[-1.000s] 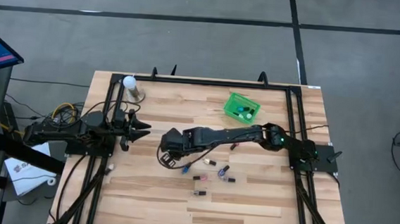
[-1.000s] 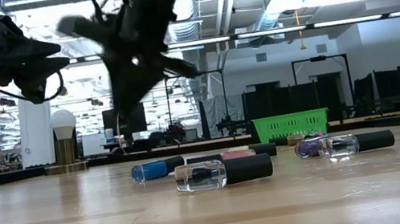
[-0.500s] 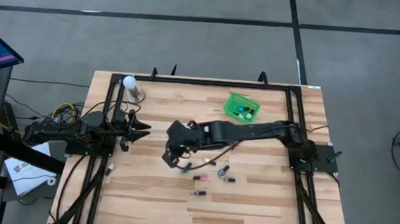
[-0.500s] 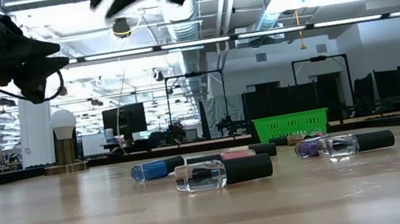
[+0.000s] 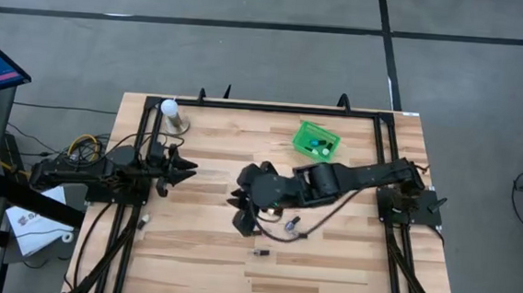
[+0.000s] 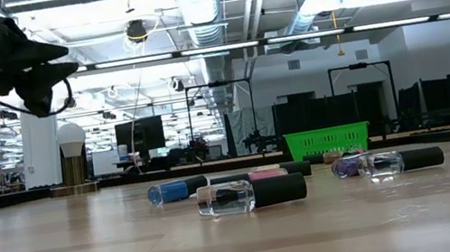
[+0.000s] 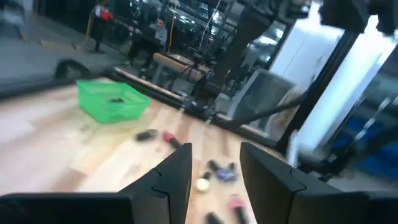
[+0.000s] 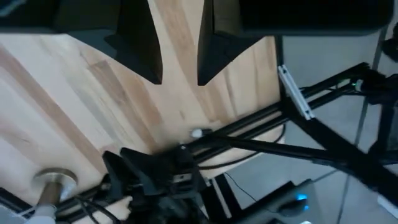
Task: Pick & Place Nail Polish
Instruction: Put the white nail polish into the green bin
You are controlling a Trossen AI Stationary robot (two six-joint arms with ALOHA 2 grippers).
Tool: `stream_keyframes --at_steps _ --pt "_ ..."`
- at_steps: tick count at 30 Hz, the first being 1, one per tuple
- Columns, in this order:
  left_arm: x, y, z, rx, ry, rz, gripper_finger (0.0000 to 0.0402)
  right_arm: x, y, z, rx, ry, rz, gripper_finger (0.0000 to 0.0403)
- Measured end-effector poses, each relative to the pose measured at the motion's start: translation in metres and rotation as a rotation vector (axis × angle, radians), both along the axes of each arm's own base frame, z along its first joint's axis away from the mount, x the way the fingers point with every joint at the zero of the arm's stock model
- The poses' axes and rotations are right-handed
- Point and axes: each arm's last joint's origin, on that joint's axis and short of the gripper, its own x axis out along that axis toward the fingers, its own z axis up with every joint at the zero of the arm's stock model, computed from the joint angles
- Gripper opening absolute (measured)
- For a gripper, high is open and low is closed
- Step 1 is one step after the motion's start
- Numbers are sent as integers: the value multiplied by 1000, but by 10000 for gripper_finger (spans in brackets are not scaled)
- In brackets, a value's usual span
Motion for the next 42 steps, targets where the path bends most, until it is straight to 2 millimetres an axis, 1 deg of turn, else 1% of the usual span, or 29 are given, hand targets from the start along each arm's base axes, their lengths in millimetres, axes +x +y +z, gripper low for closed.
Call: stream_keyframes --at_steps 4,6,11,16,19,22,25,27,32,35,37,38,42 --pt "0 0 6 -174 -81 -13 131 -9 17 4 -7 -13 12 93" --pt "-1 0 11 -209 -129 -19 131 -13 25 4 -5 -14 14 93" --pt "-3 0 23 -208 -259 -29 131 -20 43 5 -7 -29 25 93" --pt "-6 0 32 -202 -357 -25 131 -24 55 9 -38 -83 12 93" --pt "-8 0 36 -211 -409 -20 131 -30 62 19 -100 -152 -7 93" --pt "-9 1 42 -384 -459 -33 131 -43 62 33 -147 -190 -14 93" --pt "-8 0 60 -400 -444 -76 118 -55 57 46 -146 -209 -16 93" --pt "-5 -1 75 -394 -396 -118 103 -61 55 51 -143 -215 -16 93" --pt "14 -5 121 -381 -240 -263 54 -70 53 59 -143 -226 -8 93" --pt "30 -7 139 -389 -90 -381 20 -73 54 60 -141 -229 -1 93" --pt "40 -9 145 -412 71 -445 6 -73 56 60 -139 -229 6 93" --pt "44 -10 144 -422 171 -459 4 -74 57 60 -138 -229 10 93" --pt "51 -11 130 -442 571 -418 1 -77 63 60 -137 -229 26 93"
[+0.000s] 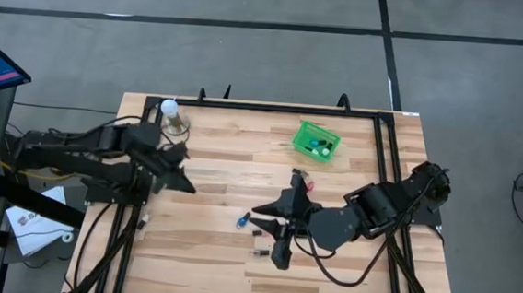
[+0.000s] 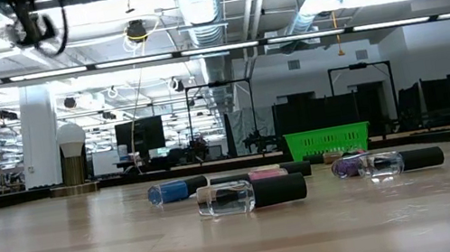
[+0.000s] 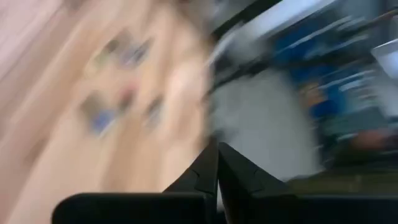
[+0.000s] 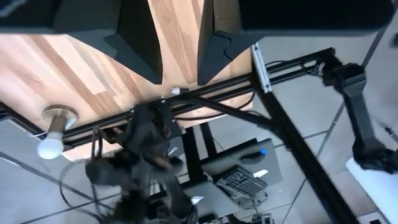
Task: Pick & Place Nail Polish
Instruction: Put the white nail polish into the green bin
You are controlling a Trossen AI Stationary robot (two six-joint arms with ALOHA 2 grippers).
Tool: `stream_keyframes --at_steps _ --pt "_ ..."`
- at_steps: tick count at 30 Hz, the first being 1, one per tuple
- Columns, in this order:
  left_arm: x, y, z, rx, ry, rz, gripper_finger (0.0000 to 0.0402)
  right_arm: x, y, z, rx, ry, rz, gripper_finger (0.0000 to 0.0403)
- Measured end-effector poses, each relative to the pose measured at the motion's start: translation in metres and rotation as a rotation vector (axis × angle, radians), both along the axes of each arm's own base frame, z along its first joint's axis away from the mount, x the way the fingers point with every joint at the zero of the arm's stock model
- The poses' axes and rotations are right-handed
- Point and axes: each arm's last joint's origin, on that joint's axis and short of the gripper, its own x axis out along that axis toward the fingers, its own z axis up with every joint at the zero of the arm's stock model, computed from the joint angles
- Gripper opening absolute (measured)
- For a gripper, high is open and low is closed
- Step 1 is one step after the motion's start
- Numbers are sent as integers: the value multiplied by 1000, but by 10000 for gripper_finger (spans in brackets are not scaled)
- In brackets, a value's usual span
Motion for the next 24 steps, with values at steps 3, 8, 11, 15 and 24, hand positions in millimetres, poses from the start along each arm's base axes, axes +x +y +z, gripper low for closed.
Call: stream_keyframes --at_steps 3,8,11,15,24 --pt "-3 -2 -13 67 282 19 1 -2 3 -1 -4 8 11 93" --pt "-16 -9 -32 208 684 164 0 -5 6 -3 -12 31 17 93" --pt "-23 -16 -38 279 822 263 0 -5 6 -4 -16 42 15 93" --pt "-27 -31 -41 281 870 389 0 -6 5 -5 -15 50 12 93" --pt "-33 -71 -46 275 862 391 2 -7 4 -9 -16 86 0 93"
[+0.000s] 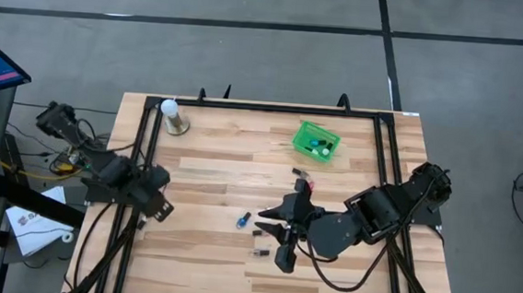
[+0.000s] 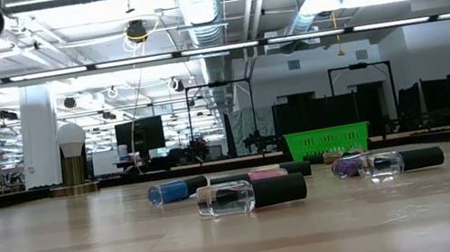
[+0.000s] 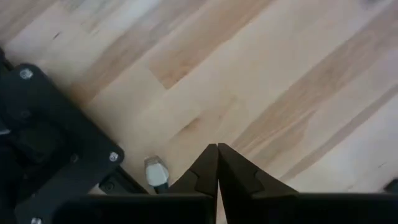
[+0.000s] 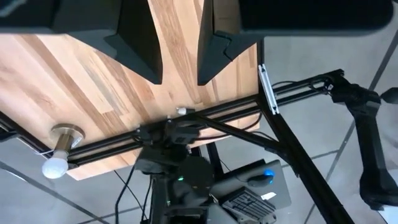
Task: Pick & Place Nail Polish
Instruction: Put the white nail polish into the green bin
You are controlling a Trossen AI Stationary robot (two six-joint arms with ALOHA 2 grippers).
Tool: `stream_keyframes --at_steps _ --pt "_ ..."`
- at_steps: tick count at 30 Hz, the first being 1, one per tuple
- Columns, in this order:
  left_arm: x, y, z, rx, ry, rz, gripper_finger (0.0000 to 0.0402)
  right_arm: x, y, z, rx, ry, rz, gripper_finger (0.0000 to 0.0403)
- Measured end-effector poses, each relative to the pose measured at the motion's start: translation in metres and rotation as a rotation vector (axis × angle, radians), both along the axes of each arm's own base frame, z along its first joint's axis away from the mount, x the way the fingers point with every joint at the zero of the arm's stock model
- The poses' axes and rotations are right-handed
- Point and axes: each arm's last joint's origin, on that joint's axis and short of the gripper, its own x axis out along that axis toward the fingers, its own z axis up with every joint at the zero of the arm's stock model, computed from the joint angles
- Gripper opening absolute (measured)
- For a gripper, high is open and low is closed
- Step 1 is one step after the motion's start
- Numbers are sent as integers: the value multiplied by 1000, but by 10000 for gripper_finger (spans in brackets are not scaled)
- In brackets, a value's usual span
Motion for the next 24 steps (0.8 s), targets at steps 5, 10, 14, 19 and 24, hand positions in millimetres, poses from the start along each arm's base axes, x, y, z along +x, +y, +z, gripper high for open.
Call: stream_keyframes --at_steps 5,10,14,19,24 --pt "1 -7 -4 24 16 -27 10 1 -3 -1 -14 13 -4 93" --pt "5 -21 -12 -34 102 -8 41 1 -3 -1 -10 16 -7 93" --pt "7 -39 -25 -79 244 -53 80 0 -3 -3 -18 31 -7 93" --pt "7 -58 -44 -16 369 -84 130 -2 -4 -6 -17 58 -16 93" --pt "13 -66 -61 36 462 -63 185 -2 -4 -7 -23 69 -17 93"
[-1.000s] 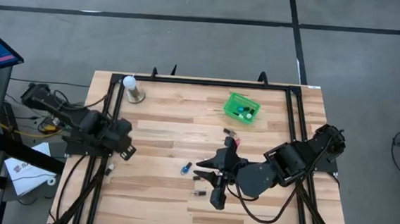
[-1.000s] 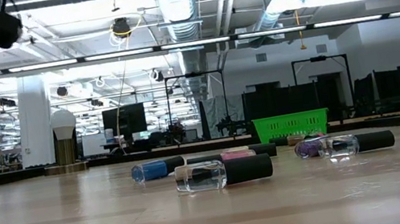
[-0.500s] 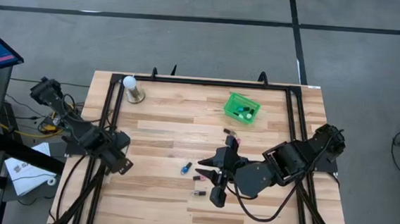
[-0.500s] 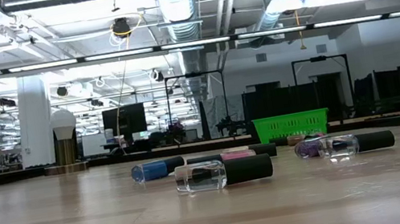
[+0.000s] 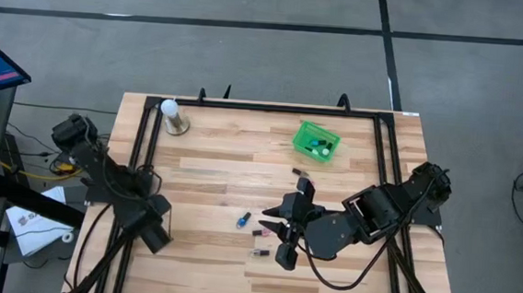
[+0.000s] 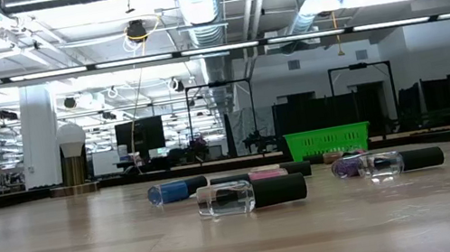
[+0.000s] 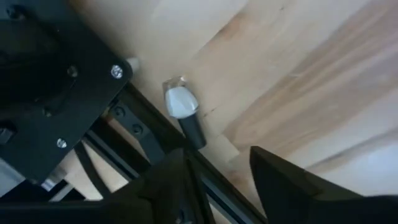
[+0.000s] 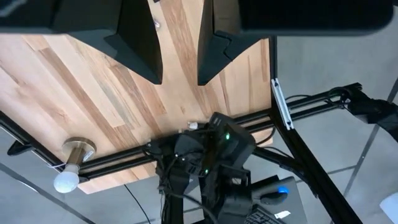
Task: Pick & Place Nail Polish
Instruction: Put the white nail polish into the green bin
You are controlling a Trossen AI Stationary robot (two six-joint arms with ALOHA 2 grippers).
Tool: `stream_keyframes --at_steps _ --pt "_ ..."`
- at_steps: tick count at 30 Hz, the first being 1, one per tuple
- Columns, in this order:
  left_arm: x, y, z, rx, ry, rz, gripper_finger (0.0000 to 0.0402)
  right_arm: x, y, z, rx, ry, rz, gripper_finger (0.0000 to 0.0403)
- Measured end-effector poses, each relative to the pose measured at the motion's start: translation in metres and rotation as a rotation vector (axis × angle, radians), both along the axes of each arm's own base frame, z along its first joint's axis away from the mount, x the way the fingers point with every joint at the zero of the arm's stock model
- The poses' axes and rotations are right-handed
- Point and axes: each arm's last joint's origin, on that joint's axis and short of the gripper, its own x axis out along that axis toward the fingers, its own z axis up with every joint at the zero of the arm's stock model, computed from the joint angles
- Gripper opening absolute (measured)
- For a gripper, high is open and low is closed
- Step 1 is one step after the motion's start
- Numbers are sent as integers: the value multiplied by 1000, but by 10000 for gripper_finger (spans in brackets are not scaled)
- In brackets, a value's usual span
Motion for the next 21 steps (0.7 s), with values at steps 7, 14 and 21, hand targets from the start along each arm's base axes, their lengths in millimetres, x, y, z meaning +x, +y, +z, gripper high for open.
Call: stream_keyframes --at_steps 7,14,21 --pt "5 -8 -19 50 96 9 257 1 -2 -1 -5 8 -2 93" --pt "5 -6 -33 109 131 22 296 -1 -3 0 -10 16 3 93" --pt "2 -6 -54 12 88 31 293 -3 -4 1 -17 22 9 93"
